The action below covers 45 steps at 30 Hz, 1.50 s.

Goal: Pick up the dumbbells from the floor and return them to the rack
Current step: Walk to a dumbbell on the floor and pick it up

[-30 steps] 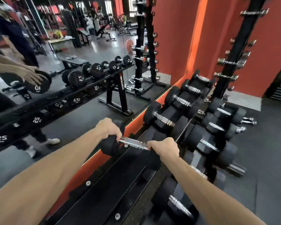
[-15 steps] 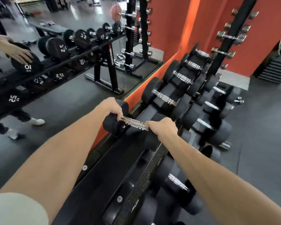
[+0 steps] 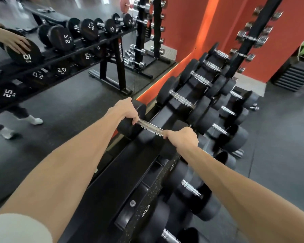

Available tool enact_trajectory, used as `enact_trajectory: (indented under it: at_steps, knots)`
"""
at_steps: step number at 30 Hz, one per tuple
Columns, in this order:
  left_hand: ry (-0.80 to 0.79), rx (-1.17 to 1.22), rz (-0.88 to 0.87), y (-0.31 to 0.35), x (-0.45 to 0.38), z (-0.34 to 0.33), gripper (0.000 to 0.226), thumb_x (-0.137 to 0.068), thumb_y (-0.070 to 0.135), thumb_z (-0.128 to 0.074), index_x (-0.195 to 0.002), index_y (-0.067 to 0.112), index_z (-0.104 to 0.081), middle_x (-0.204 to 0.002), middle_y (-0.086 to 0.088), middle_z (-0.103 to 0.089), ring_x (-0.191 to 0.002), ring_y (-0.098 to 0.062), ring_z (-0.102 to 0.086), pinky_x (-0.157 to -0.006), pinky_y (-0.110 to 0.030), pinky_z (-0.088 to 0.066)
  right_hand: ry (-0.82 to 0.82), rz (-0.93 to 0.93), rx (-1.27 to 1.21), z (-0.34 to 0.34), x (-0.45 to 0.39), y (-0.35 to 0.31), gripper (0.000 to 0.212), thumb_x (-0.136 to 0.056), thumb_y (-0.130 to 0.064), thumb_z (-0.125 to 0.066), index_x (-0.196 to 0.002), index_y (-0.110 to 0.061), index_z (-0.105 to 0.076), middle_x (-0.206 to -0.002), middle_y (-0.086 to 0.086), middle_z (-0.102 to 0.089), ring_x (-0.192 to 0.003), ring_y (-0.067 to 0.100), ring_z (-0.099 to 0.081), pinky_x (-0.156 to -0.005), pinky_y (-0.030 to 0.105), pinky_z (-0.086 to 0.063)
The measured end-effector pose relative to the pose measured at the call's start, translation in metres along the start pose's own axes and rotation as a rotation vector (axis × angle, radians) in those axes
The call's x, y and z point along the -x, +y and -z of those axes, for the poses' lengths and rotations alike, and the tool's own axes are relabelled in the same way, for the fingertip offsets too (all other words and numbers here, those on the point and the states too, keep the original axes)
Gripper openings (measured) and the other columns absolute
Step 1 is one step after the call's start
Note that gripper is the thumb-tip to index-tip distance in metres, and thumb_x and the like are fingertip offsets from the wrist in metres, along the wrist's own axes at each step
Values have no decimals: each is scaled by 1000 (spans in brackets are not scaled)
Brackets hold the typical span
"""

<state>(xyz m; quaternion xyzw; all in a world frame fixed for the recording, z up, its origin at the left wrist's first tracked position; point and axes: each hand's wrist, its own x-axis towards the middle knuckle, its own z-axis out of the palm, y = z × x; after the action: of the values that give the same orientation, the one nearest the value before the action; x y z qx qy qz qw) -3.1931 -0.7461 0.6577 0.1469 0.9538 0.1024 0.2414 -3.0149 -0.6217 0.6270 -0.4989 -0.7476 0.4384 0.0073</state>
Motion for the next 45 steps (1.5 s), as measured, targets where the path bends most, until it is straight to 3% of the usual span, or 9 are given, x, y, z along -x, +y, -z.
enact_trajectory:
  at_steps: [4,7,17,21,29,33,36,40,45]
  knots:
    - [38,-123,-111,30,-4,-18,82,-62,18,-87,-134,10,-48,-129,-12,-61,-113,-34,-63,-71,-35,-48,-79,-116,-88,9,-3,29,35,-59,-33,-79,-78,-7,-66,-73,6,-67,-57,24,-62,-51,25,-49]
    - [43,-56,-77,36,-5,-20,84,-60,18,-84,-134,12,-47,-129,-14,-60,-117,-37,-60,-78,-38,-51,-99,-124,-124,12,-22,27,50,-40,-34,-77,-81,-5,-73,-80,10,-78,-63,27,-74,-60,44,-66]
    - [252,-36,-7,41,30,-55,75,-90,32,-70,-148,8,-28,-147,-20,-39,-134,-42,-45,-104,-50,-42,-195,-52,-281,23,-21,41,33,-68,-37,-79,-81,-10,-65,-89,8,-73,-84,28,-72,-81,47,-65]
    - [287,-51,-50,51,71,-58,62,-90,34,-65,-145,14,-44,-144,-18,-40,-130,-41,-45,-101,-48,-43,-181,-3,-385,54,-12,55,23,-88,-27,-72,-98,-7,-68,-86,4,-64,-80,30,-72,-84,47,-65]
    - [272,209,-290,128,181,-71,10,-86,37,-60,-94,37,-66,-99,11,-76,-97,-14,-71,-93,-37,-56,-207,71,-538,141,19,97,7,-93,-21,-65,-92,-14,-67,-96,5,-67,-79,30,-71,-57,31,-58]
    - [186,290,-374,166,231,-89,30,-85,22,-44,-100,38,-64,-98,6,-77,-96,-18,-71,-91,-42,-57,-160,133,-562,186,43,122,12,-96,-22,-63,-85,-19,-65,-86,0,-63,-70,20,-61,-52,23,-51]
    - [199,304,-461,202,279,-112,41,-85,17,-47,-117,34,-67,-116,1,-71,-109,-24,-65,-97,-42,-54,-78,186,-585,233,68,166,13,-95,-21,-65,-82,-23,-67,-87,2,-64,-70,17,-60,-60,25,-50]
    - [142,341,-576,252,350,-161,31,-93,18,-58,-123,22,-68,-106,2,-69,-104,-18,-63,-98,-31,-50,68,249,-638,307,111,252,4,-88,-27,-70,-86,-28,-68,-87,-2,-70,-82,17,-66,-76,33,-54]
    - [22,383,-698,330,461,-255,23,-90,24,-67,-113,27,-69,-100,3,-71,-100,-20,-68,-82,-28,-51,279,231,-714,405,196,395,39,-68,-41,-73,-104,-28,-70,-99,-3,-72,-92,19,-69,-89,40,-57]
